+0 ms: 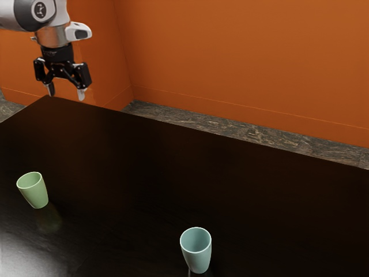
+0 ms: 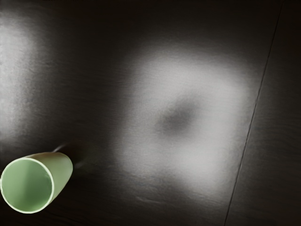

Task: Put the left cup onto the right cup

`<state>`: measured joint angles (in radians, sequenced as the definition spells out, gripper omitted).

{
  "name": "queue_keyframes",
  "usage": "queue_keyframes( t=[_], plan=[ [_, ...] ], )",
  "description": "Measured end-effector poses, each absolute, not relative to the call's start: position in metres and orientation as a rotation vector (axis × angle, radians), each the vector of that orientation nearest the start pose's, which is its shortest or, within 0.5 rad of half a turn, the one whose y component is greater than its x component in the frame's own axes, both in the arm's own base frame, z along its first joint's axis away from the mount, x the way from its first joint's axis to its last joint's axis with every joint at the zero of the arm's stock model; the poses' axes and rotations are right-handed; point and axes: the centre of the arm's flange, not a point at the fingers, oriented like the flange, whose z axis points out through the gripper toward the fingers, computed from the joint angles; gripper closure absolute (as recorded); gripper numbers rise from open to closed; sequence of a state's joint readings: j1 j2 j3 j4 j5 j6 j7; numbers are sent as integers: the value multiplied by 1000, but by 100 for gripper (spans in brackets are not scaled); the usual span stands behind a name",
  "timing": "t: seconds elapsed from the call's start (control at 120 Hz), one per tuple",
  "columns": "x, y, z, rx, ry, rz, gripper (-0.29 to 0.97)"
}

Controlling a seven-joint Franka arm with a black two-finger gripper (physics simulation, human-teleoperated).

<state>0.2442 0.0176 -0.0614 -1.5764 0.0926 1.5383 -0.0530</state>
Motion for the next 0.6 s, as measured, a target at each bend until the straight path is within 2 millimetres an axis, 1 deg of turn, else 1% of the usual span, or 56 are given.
queue_keyframes(
  t=[0.067,0.133,0.175,0.2,0.217,0.233,0.292,0.308,0.325,0.35,0.392,0.475,0.55,0.6],
  plan=[
    [540,127,613,-3029,-388,76,0],
    [529,140,618,-3025,-414,67,0],
    [520,145,615,-3023,-428,79,0],
    [514,143,612,-3023,-423,91,0],
    [511,138,608,-3025,-409,103,0],
    [509,129,603,-3029,-381,113,0],
    [509,79,579,-3043,-222,160,0],
    [508,67,572,-3045,-183,171,0],
    [507,59,567,-3046,-156,179,0],
    [505,55,560,-3047,-136,190,0],
    [501,60,549,-3049,-144,208,0],
    [490,90,525,-3052,-214,247,0],
    [484,101,511,-3047,-229,260,0],
    [480,113,502,-3047,-253,268,0]
  ],
)
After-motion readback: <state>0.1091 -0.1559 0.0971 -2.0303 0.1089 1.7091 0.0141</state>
